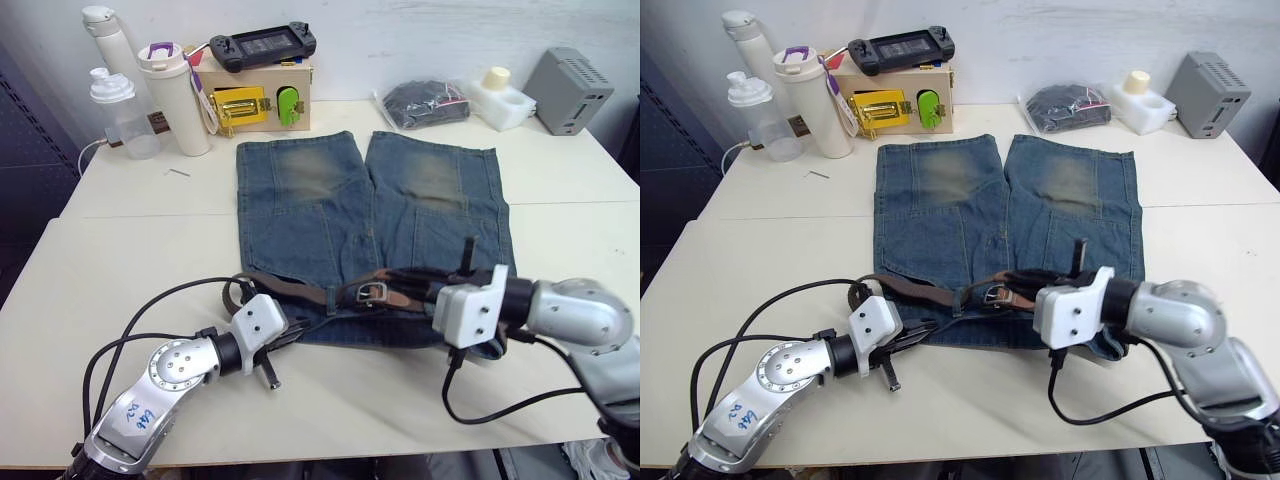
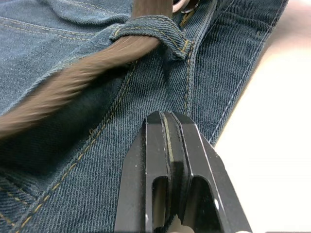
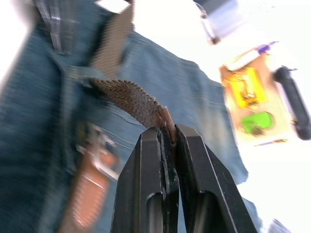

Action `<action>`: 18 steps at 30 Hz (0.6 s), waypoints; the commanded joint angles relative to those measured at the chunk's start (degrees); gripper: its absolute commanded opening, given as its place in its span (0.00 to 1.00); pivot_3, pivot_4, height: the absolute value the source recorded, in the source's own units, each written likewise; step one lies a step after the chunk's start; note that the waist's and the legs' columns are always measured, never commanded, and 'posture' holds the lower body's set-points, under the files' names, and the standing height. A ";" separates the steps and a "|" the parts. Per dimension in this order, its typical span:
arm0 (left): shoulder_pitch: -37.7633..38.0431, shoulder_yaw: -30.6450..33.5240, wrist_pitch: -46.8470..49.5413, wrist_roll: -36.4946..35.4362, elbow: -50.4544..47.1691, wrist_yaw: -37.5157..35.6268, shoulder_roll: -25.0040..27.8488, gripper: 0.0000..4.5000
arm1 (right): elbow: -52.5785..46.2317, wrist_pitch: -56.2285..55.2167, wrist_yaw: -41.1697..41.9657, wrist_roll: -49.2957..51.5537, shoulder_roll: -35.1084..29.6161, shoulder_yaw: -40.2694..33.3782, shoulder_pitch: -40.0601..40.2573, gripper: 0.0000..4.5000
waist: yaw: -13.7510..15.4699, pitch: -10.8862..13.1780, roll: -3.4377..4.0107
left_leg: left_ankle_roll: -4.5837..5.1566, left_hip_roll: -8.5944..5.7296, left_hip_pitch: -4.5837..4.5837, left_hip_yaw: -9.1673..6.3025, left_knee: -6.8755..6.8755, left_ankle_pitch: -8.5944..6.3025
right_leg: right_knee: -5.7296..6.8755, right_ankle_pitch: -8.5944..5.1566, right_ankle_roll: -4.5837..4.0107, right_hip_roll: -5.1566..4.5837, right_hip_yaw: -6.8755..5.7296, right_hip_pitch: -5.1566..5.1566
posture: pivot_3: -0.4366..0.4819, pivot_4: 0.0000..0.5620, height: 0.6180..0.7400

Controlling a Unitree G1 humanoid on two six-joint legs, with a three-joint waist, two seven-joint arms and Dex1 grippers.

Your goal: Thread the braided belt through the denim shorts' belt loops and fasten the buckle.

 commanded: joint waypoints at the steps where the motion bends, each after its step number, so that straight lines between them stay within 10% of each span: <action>1: 2.66 -2.32 1.73 3.70 4.17 -0.91 1.17 0.01 | 2.73 1.77 -0.68 2.18 -2.43 -6.73 -3.79 0.00 | -0.01 -0.01 0.02 | 0.00 0.00 0.00 0.00 0.00 0.00 | -0.01 0.00 0.00 0.00 0.00 0.00 | 0.48 0.27 0.23; 12: 1.26 4.05 -2.98 -3.43 0.72 -5.13 -1.71 0.01 | 8.58 -1.17 -0.33 2.63 -2.81 -6.39 -6.57 0.00 | -0.02 -0.01 0.16 | 0.00 0.09 -0.04 0.08 -0.04 0.00 | -0.04 -0.01 0.01 0.01 -0.02 -0.05 | 0.48 0.27 0.23; 18: -8.74 18.60 12.98 -40.21 -4.93 -5.84 -2.83 0.51 | 5.13 -0.70 0.19 0.74 0.32 1.49 -8.65 0.00 | 0.12 0.10 0.17 | -0.04 0.17 -0.10 -0.14 0.04 -0.01 | -0.13 -0.01 0.01 0.26 0.00 -0.04 | 0.48 0.27 0.23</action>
